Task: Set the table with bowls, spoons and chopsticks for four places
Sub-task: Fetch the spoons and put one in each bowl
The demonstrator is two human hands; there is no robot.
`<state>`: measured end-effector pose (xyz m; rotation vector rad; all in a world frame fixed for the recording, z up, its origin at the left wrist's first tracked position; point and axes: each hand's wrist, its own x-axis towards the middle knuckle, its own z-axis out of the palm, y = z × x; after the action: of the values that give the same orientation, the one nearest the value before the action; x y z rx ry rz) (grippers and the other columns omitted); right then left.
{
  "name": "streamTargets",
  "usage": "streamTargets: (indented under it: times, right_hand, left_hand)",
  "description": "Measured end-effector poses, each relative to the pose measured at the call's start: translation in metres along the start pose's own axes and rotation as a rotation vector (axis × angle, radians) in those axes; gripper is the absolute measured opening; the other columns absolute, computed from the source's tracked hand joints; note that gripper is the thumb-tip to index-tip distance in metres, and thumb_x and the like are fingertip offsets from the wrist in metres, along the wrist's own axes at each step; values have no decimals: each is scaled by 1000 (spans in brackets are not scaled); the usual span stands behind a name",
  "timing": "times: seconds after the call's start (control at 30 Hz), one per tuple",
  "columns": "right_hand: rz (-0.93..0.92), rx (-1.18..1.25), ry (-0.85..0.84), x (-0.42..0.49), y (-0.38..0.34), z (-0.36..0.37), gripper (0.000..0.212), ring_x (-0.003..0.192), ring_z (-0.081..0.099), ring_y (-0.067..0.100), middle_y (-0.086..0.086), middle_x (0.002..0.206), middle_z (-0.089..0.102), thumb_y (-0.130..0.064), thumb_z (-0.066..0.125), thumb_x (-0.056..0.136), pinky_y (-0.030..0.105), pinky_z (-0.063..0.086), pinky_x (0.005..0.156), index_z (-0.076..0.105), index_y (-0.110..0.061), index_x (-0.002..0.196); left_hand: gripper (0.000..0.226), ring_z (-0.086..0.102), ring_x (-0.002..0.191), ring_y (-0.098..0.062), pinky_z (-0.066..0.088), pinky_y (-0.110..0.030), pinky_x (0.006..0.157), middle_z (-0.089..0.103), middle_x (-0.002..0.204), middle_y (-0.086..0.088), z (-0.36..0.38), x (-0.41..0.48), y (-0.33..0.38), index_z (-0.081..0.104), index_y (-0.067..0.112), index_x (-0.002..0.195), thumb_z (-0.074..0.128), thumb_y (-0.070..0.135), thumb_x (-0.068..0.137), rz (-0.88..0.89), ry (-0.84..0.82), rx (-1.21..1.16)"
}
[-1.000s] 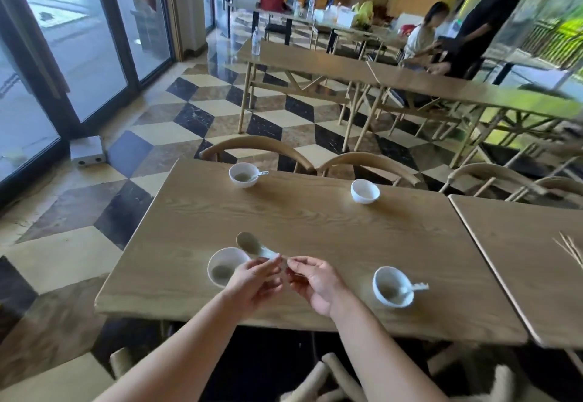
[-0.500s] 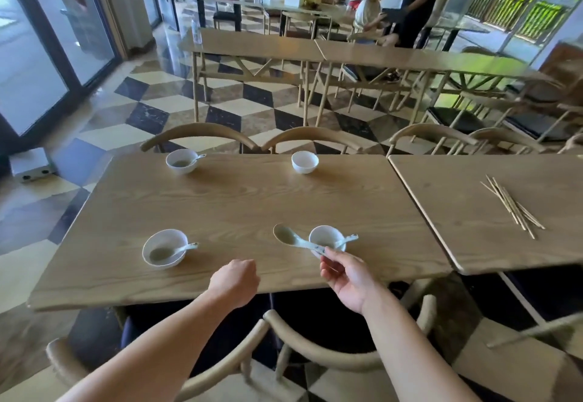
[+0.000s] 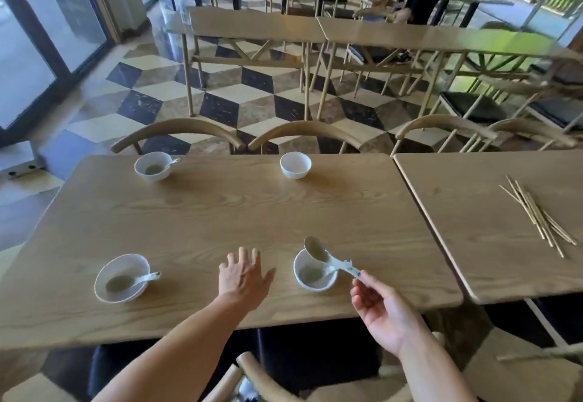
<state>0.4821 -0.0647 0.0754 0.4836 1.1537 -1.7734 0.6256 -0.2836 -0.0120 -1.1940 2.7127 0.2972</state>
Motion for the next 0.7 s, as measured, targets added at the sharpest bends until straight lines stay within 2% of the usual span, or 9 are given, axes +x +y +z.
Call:
streamTargets:
  times: [0.07, 0.17, 0.33, 0.4, 0.47, 0.6, 0.7]
  right_hand:
    - [7, -16, 28, 26, -14, 20, 10, 61, 60, 17, 12, 70, 65, -5, 66, 87, 21, 54, 48, 65, 4, 91]
    - [16, -62, 69, 73, -34, 50, 9, 55, 60, 16, 12, 68, 65, -6, 65, 88, 20, 53, 46, 65, 3, 87]
    - [31, -159, 105, 148, -63, 93, 20, 54, 61, 16, 12, 71, 64, -8, 71, 73, 22, 53, 46, 66, 1, 90]
    - [17, -214, 105, 177, -78, 110, 13, 54, 61, 16, 12, 70, 64, -5, 69, 77, 22, 53, 46, 66, -1, 89]
    - [4, -274, 99, 202, -92, 123, 4, 54, 61, 15, 11, 69, 64, -2, 63, 85, 21, 53, 47, 66, -1, 88]
    - [-4, -367, 93, 249, -121, 142, 7, 57, 60, 15, 9, 71, 64, -2, 60, 89, 20, 53, 48, 67, -2, 89]
    - [-2, -409, 97, 286, -137, 159, 6, 57, 57, 14, 8, 72, 63, -4, 60, 90, 19, 50, 46, 66, -4, 90]
  left_hand:
    - [81, 36, 134, -39, 38, -49, 102, 29, 155, -16, 0, 35, 2, 27, 20, 151, 22, 73, 90, -47, -55, -9]
    - [90, 11, 147, -47, 21, -60, 113, 1, 166, -16, 8, 92, 0, 8, 25, 158, 16, 79, 86, -73, -103, -23]
    - [91, -15, 148, -50, 1, -73, 112, -22, 165, -13, 37, 179, -18, -7, 31, 157, 13, 81, 85, -55, -128, 33]
    - [89, -21, 146, -50, -2, -74, 111, -25, 164, -12, 53, 210, -22, -11, 33, 157, 14, 80, 85, -52, -165, 41]
    - [89, -20, 147, -50, -4, -75, 110, -20, 165, -12, 66, 230, -20, -7, 35, 158, 14, 80, 84, -81, -165, -16]
    - [89, 2, 148, -54, 0, -78, 108, 16, 165, -19, 83, 244, -17, 31, 28, 155, 33, 77, 80, -96, -93, -92]
    - [89, 6, 148, -53, 2, -78, 109, 21, 163, -20, 91, 246, -19, 35, 27, 153, 40, 77, 80, -92, -54, -76]
